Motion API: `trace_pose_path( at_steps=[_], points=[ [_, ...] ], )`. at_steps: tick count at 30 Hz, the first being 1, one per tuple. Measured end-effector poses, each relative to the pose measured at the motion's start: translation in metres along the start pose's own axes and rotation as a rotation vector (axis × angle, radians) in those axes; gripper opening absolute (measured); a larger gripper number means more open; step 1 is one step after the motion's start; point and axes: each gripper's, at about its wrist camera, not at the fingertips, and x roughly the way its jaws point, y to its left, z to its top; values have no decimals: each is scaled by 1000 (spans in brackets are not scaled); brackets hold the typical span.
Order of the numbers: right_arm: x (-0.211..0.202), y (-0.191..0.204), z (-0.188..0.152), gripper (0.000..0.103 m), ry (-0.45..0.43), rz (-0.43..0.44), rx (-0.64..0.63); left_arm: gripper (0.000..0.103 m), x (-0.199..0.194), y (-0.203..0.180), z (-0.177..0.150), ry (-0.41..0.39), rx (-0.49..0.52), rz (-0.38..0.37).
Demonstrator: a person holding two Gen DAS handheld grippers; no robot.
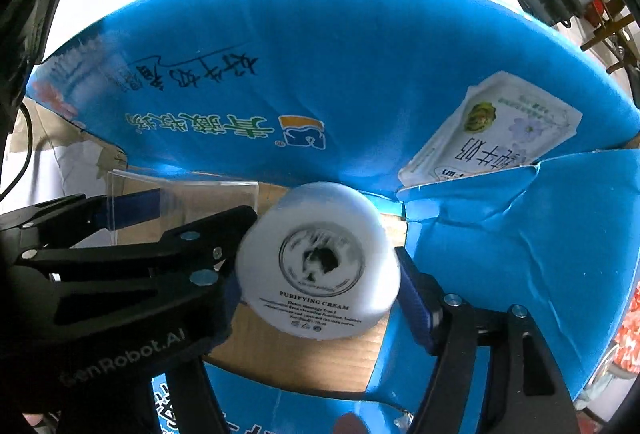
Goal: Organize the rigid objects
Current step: 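Carry the cream jar with the right tool while the left tool carries the cube into the blue box, then lower and release the cream jar with the right tool while the left tool releases the cube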
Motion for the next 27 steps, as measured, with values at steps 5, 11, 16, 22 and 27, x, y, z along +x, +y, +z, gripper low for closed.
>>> trace_pose_path(
  at_steps=[5,11,16,22,27],
  points=[
    [-11,0,4,89,-15,-26,-5,101,-11,-9,1,-21,-16,6],
    [-24,-3,-4,90,-36,-56,24,103,-23,-15,-12,-67,4,62],
    [-26,-1,-27,100,-62,-46,58,103,-24,13,-26,-133,28,125],
    [-30,1,-51,102,-97,-58,99,103,-38,26,-48,-230,49,155],
    [-40,0,-73,102,-123,-62,124,103,-45,22,-60,-285,61,168]
  ],
)
